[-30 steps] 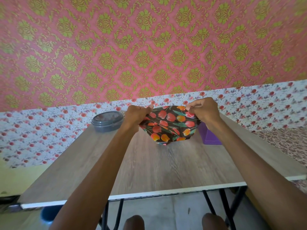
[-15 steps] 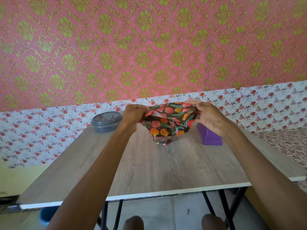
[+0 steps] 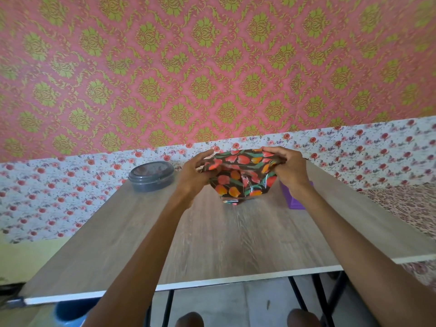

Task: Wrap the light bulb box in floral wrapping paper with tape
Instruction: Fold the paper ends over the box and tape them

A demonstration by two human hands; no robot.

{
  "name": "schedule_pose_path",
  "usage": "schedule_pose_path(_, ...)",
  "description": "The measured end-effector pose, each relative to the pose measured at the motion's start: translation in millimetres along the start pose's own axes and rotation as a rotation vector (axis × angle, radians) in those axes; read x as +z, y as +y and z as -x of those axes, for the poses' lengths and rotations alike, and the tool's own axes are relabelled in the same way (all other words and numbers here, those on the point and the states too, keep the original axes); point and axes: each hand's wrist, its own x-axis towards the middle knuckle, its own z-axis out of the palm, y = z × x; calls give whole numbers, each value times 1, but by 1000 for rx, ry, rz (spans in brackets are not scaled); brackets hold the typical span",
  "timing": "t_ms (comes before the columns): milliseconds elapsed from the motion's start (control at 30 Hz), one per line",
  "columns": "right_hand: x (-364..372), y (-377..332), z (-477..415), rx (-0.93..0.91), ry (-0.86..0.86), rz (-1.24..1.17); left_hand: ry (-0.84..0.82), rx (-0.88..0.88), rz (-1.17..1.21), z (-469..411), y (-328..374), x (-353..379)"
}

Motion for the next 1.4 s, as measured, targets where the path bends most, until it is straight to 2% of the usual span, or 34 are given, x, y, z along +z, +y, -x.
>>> schedule_pose_path(67,6,-4,3,-107,63,95,157,108,-185,-5,1,5)
schedule_pose_path(133,9,-8,5,-187,93,171,248,202,-383,-5,2,10)
schedule_pose_path(300,9,-6,5,-196,147,140,351,230,-457,-6,3,15)
schedule_pose_path(400,9,-8,3,-161,133,98,398,221,-418,-4,2,18)
schedule_pose_path(600,10,-13,2,-221,114,191,446,224,-313,-8,-1,22)
schedule_pose_path(733,11,-13,3,-217,180,245,365,179,-265,-10,-1,22)
schedule_pose_path(833,12,-13,3,-226,161,316,330,188,-300,-11,-4,19)
schedule_pose_path(967,11,-13,1,-277,150,319,371,150,-311,-11,0,20)
schedule_pose_path(1133,11,-10,2,-271,158,280,428,81,-178,-13,5,28)
schedule_pose_path(1267,12,-11,3,-284,177,281,511,-3,24,-15,5,33)
schedule_pose_path(1400,13,-11,5,-309,164,265,510,5,-14,-14,3,37)
